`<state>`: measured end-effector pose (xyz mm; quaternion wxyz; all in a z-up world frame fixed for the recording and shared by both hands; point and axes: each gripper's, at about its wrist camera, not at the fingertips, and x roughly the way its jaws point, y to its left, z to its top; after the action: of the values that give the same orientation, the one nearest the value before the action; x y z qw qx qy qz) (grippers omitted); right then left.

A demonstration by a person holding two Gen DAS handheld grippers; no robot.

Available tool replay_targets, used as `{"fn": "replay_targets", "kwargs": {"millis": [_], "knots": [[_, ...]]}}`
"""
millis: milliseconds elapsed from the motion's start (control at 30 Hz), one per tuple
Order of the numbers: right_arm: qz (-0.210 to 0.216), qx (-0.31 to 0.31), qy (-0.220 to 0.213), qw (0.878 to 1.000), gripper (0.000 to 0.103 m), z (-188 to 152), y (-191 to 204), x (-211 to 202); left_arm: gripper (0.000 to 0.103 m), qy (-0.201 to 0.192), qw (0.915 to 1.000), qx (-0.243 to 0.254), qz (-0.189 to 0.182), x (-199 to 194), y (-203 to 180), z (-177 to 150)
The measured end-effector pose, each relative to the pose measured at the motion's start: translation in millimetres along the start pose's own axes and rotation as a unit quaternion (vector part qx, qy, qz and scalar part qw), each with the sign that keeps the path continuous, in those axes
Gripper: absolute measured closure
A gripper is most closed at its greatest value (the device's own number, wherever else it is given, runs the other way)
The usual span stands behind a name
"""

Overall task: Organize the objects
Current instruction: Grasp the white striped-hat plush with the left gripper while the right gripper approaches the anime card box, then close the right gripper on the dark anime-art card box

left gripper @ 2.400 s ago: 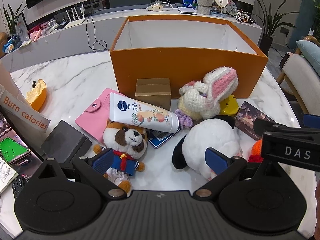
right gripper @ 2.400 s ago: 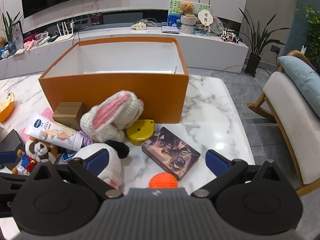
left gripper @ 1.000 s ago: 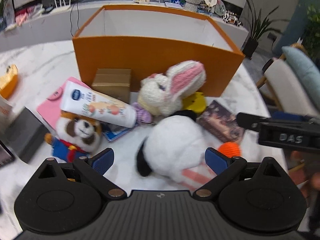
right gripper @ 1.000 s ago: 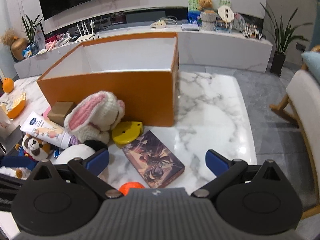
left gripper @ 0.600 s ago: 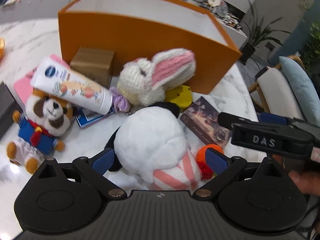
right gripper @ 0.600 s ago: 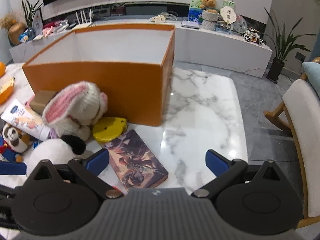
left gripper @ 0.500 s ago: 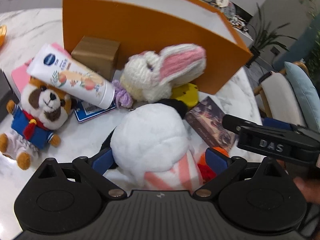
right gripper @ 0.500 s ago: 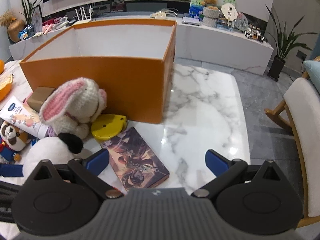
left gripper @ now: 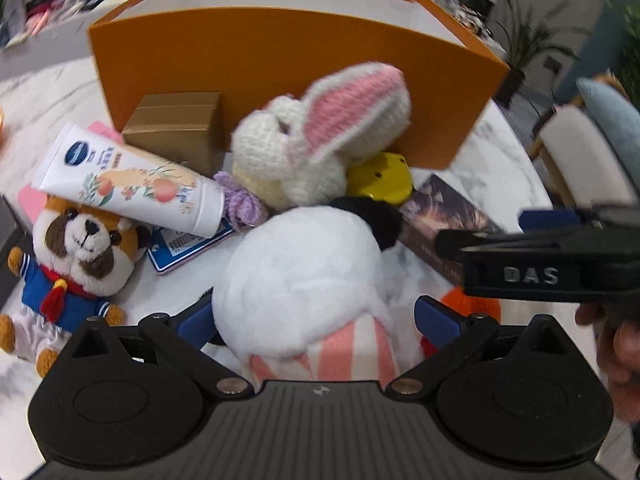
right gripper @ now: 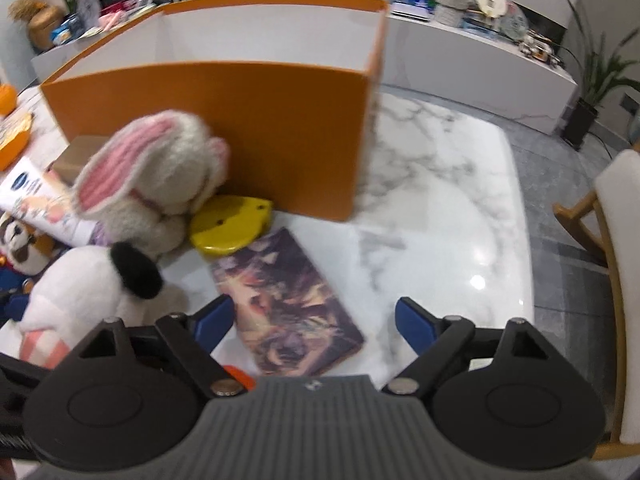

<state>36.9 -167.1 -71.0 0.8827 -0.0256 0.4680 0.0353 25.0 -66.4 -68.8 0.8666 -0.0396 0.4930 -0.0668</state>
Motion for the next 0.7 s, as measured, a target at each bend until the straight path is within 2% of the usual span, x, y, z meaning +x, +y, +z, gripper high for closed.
{"fn": "replay_targets", "kwargs": {"millis": [167,267,367,500,633,700], "knots": [[0.002,-0.036,0.007,0.999,0.019,-1.0,18.7,5.1,0.0,-0.006,0.9997,0.024,-0.001,-2.0,1.4,-5.5],[-0.015,-0.051,0.01,0.999,0.025,-1.4,23.1,10.7,0.0,-0.005,0.9999,0.013,0.003,-3.1,5.3,-6.6],[-0.015,-0.044,0.021,0.999,0.024,-1.7,18.8,17.6,0.0,0.0,0.9997,0.019,0.014,-4.5,4.1,-7.2],[0.003,-0.021,0.027,0.999,0.024,-0.9,10.3,20.3,0.0,0.007,0.9977,0.062,0.027,-5.8,-2.7,-11.7],[0.009,-0.018,0.031,0.999,0.026,-1.0,8.9,19.9,0.0,-0.013,0.9995,0.028,0.01,-12.3,7.8,-15.6],[0.011,-0.021,0.032,0.999,0.027,-1.6,8.5,18.8,0.0,0.001,0.9997,0.023,0.003,-14.3,12.3,-11.5]]}}
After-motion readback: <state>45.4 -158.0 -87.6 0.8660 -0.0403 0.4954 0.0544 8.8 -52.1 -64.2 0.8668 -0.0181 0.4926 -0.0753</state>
